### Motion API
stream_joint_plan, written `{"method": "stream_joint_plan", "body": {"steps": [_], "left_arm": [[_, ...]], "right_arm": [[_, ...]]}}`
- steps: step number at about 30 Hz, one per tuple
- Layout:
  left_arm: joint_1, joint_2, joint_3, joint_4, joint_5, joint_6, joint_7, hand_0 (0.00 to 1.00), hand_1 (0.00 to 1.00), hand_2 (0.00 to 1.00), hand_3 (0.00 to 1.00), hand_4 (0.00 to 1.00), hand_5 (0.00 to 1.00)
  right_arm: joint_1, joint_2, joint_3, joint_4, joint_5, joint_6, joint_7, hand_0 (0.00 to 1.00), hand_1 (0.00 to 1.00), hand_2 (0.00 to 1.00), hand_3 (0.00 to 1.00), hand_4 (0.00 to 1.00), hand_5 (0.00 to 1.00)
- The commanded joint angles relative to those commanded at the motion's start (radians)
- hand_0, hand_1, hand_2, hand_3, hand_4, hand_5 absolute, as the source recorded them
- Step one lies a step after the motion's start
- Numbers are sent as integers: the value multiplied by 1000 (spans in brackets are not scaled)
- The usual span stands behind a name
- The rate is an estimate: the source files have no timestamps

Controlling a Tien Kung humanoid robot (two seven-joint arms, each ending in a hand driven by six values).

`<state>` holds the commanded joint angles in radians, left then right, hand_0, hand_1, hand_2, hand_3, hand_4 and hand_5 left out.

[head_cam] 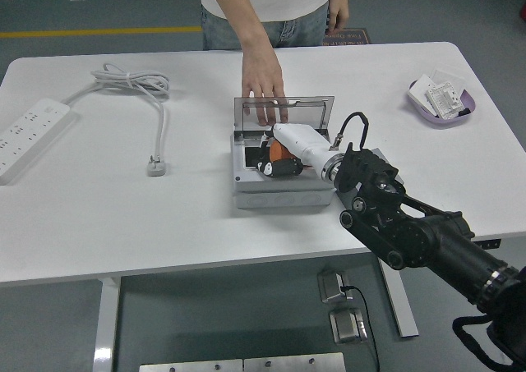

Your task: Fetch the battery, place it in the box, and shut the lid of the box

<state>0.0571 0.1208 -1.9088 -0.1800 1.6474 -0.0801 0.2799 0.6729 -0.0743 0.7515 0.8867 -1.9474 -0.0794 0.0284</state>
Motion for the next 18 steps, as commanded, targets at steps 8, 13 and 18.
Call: {"method": "stream_joint_plan", "body": {"steps": [8,13,18], "left_arm": [[0,1,0,0,1,0,1,655,717,672,664,741,249],[0,0,0,0,1,-1,1,655,717,672,663,739,245],[2,-1,0,0,0,-1,0,655,717,670,663,738,244]], "right_arm": [[3,-1,11,13,13,-4,13,640,416,404,526,998,643],[2,-1,17,21,17,-1,8,699,507,492,556,998,648],[-3,-5,33,52,40,18,-9,765,623,606,675,998,663]]}}
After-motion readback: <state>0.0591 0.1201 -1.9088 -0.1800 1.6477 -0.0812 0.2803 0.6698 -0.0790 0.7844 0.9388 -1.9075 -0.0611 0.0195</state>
